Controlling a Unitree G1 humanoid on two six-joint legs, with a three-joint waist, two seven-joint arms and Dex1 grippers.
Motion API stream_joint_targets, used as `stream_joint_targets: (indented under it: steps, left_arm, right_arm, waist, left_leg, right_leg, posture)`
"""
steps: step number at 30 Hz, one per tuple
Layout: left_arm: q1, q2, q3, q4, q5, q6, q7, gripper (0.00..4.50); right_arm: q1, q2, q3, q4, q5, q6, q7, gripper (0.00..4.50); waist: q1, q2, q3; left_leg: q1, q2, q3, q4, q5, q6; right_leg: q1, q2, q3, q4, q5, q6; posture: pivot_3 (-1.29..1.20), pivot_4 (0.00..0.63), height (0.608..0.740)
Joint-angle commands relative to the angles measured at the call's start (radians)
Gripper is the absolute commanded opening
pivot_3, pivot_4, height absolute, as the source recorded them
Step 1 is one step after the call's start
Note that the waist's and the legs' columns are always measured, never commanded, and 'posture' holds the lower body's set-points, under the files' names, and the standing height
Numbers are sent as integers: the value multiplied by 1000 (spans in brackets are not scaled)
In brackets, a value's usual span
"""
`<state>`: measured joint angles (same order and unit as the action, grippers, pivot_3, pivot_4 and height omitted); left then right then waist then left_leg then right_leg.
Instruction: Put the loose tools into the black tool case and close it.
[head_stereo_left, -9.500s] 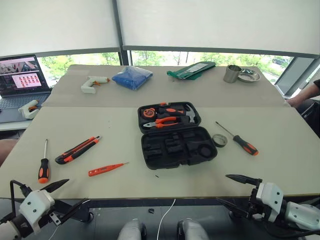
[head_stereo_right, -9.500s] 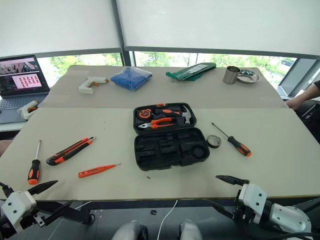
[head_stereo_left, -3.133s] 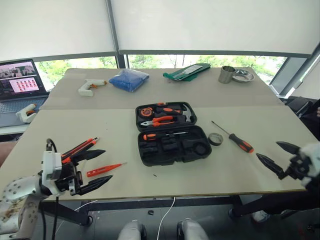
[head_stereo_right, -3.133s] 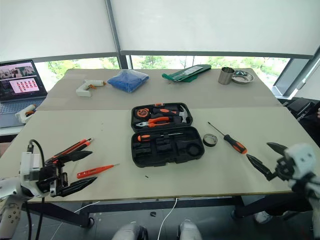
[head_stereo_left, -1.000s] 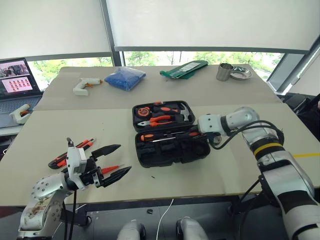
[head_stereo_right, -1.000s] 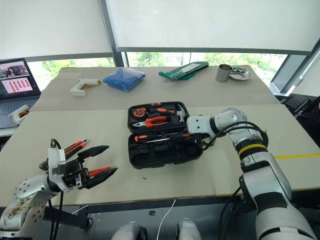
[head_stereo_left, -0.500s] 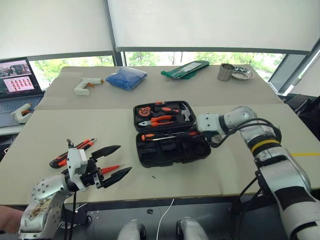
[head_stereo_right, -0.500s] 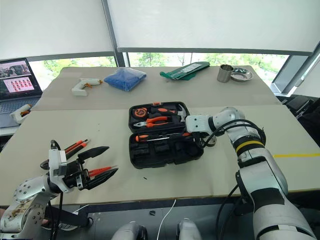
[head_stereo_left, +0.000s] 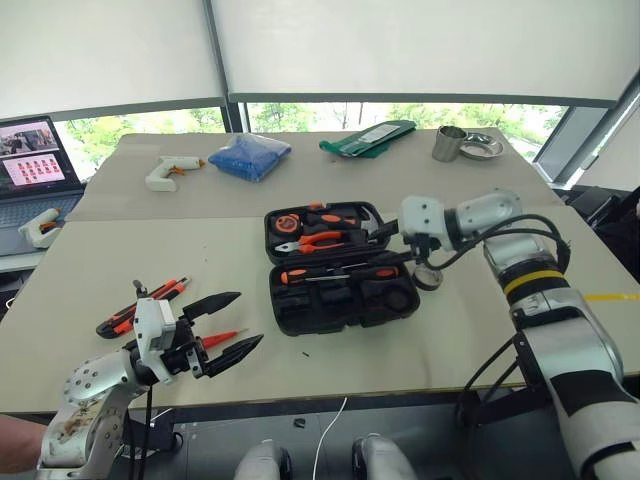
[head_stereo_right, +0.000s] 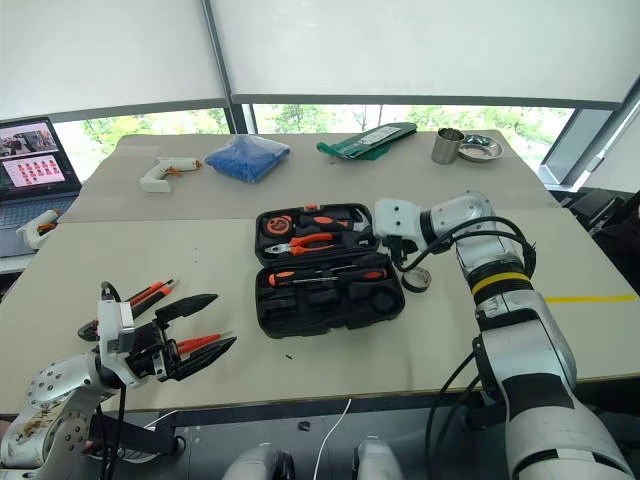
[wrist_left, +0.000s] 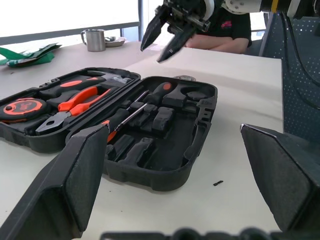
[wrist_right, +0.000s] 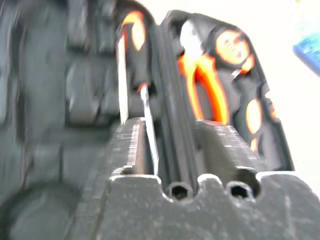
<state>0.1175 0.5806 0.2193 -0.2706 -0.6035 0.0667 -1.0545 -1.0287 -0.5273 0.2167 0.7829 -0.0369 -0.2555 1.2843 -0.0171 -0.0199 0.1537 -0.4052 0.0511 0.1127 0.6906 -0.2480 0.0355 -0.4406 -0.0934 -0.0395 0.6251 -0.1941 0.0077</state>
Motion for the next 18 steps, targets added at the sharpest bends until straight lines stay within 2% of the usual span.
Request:
stream_joint_targets:
  steps: [1,2,3,18]
  left_arm:
    - [3,-1,8,-39,-1,-16,9,4500]
    - [4,0,7,-40,0,-15,10,4500]
    - [5,0,7,-41,1,-14,10,4500]
    - [3,15,5,-42,13,3,18,4500]
  right_arm:
    - [70,31,-17,-67,-13,107,-123,457]
    - [83,37,-13,-77,-21,127,-147,88]
    - [91,41,-11,-85,-28,140,-162,12]
    - [190,85,98,-121,-167,39,-290,12]
  waist:
    - [3,0,0]
    - [3,0,0]
    - [3,0,0]
    - [-3,1,1]
  left_leg:
    - [0,0,0,0,0,0]
    - [-1,-1,0,0,0,0]
    - [-1,-1,0,0,0,0]
    - [0,-1,1,0,0,0]
  right_leg:
    - [0,0,0,0,0,0]
    - [0,-1,0,0,0,0]
    - [-1,-1,0,0,0,0]
    - [0,1,0,0,0,0]
  posture:
    - [0,150,740]
    - [0,150,740]
    - [0,150,740]
    - [0,150,740]
